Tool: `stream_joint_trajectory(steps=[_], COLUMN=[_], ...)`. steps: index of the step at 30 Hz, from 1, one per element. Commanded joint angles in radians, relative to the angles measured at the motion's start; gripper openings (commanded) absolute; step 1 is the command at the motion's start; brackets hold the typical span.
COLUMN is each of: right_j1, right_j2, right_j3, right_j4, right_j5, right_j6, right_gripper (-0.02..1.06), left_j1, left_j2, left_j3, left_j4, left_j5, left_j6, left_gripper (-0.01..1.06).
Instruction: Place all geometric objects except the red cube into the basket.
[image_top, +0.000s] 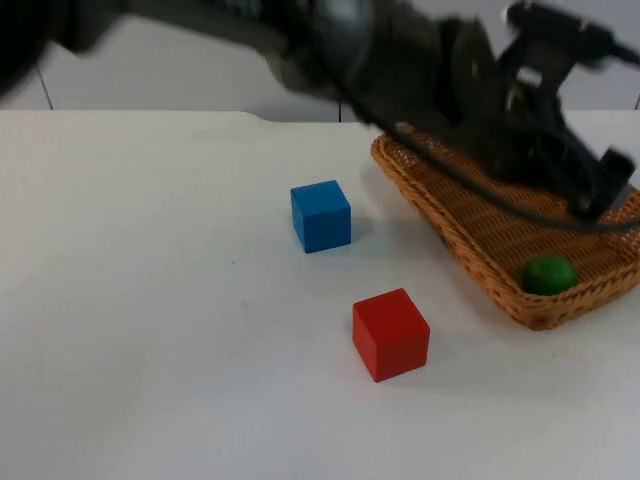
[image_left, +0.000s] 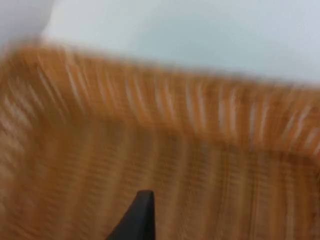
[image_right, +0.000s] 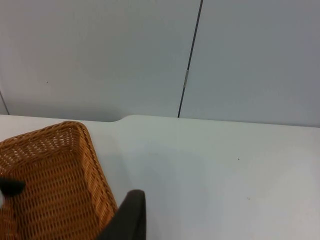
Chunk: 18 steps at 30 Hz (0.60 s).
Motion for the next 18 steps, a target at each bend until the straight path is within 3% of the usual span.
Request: stream_joint_trajectory(steps=[1, 8, 10, 11, 13, 15, 17, 18], right_j1=[-0.002, -0.002, -0.002, -0.002, -0.002, -0.002, -0.002, -0.002], right_j2=[-0.004, -0.004, -0.004, -0.004, -0.004, -0.004, -0.004, -0.004], right_j3=[-0.007, -0.007, -0.007, -0.007, -0.007, -0.007, -0.007, -0.007], right_j4=[0.002, 0.018, 0.045, 0.045, 0.059, 0.059, 0.061, 0.065], right_j5=[-0.013, -0.014, -0.015, -0.015, -0.027, -0.032, -0.032, -0.034], right_j6=[0.000, 0.000, 0.000, 0.000, -0.016, -0.025, -0.026, -0.026], right_gripper=[1.03, 1.03, 1.03, 1.03, 1.03, 1.03, 1.03, 1.03], left_j1=[0.002, 0.117, 0.194, 0.194, 0.302, 0.392, 0.424, 0.480], left_j2=[-0.095, -0.372, -0.457, -0.457, -0.542, -0.615, -0.633, -0.680], left_j3=[-0.004, -0.004, -0.004, -0.004, -0.003, -0.003, -0.003, -0.003], left_j4=[0.067, 0.079, 0.081, 0.081, 0.111, 0.169, 0.206, 0.302], left_j5=[0.020, 0.070, 0.155, 0.155, 0.283, 0.374, 0.391, 0.432], left_j6=[0.000, -0.082, -0.091, -0.091, -0.099, -0.178, -0.204, -0.290], left_gripper=[1.04, 1.04, 1.04, 1.04, 1.04, 1.04, 1.04, 1.04])
